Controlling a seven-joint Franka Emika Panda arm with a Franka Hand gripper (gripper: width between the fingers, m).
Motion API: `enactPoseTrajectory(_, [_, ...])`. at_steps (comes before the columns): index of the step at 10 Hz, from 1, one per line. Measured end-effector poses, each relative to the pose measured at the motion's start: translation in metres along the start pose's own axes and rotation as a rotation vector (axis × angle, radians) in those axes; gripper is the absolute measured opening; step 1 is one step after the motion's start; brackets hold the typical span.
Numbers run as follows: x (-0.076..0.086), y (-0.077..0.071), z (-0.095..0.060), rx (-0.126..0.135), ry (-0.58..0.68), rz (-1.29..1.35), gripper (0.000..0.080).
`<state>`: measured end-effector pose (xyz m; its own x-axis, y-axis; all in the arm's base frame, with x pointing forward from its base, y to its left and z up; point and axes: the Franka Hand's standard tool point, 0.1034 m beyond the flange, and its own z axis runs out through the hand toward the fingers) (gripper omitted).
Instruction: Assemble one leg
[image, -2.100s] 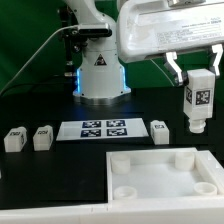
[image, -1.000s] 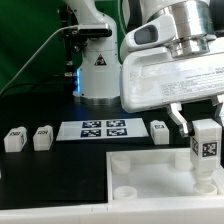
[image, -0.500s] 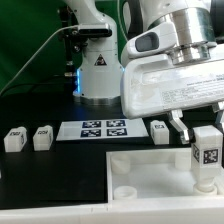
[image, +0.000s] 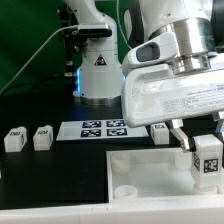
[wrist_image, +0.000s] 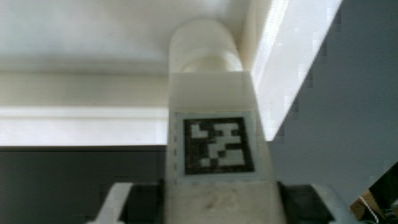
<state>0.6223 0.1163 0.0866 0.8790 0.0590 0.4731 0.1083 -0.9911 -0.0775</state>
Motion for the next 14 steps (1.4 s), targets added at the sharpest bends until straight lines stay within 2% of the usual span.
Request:
enactPoseTrajectory(4, [0.0005,0.0002,0.0004,-0.014,0.012,0.004,0.0294])
enactPoseTrajectory(5, [0.0004,0.0002,0.0005,-0.014,0.012,0.003,0.0381])
enactPoseTrajectory(6, [0.0003,0.0002,0.0005,-0.014,0.012,0.003,0.0521])
enactPoseTrajectory(7, [0.0003,0.0003,0.0006,-0.014,0.012,0.002,0.0609])
enactPoseTrajectory(8, [0.0003,0.0003,0.0006,-0.014,0.012,0.002,0.0609])
enactPoseTrajectory(9, [0.0003,0.0003,0.0006,-0.014,0.012,0.002,0.0643])
enactPoseTrajectory(14, [0.0002,0.0003,0.0007,-0.014,0.012,0.001,0.0649])
